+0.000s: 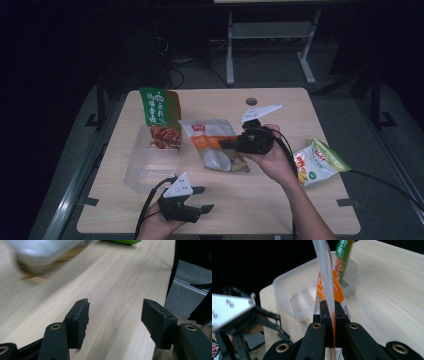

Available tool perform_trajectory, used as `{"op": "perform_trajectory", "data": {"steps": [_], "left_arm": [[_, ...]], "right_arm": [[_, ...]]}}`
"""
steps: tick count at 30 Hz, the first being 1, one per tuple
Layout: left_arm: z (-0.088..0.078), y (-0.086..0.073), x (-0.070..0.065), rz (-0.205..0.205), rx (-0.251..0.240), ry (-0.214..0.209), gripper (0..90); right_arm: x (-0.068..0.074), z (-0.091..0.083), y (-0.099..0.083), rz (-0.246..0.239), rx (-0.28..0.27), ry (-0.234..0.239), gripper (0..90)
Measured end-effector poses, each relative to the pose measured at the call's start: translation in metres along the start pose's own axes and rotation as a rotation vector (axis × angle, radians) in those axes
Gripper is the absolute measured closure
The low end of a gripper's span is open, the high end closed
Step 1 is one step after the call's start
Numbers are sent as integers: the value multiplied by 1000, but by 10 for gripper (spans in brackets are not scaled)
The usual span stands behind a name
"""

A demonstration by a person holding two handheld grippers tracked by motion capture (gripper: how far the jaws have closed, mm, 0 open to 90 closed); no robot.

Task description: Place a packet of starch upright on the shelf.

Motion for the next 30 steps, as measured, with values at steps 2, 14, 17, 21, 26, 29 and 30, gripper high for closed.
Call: {"op": "perform_trajectory", "data": {"steps": [2,14,17,21,26,29,30], "left_arm": [[-1,-1,0,3,-3,-3,385],[-2,-5,-3,8,-10,-4,398],[-3,-5,-1,25,-12,3,395],[-3,-6,0,11,-6,0,395],[-2,-7,-1,5,-13,3,396],[-2,-8,-2,5,-13,0,396],[-2,-8,-2,0,-16,-1,396]], "right_arm": [[1,9,9,-7,10,12,900],[4,69,59,-48,23,81,900],[5,85,69,-56,27,101,900],[7,103,77,-57,34,117,900],[5,139,87,-63,39,151,900],[4,157,89,-57,42,172,900],[1,169,88,-44,45,184,900]]}}
Point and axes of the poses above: each handheld gripper's, and its own axes: z roughly forward along the jaws, y roughly out of its top, x roughly to its left, the point moved 3 cm from there along z, roughly forward along the jaws, and after that the axes turned 10 degrees about y, right-handed, at the moved point
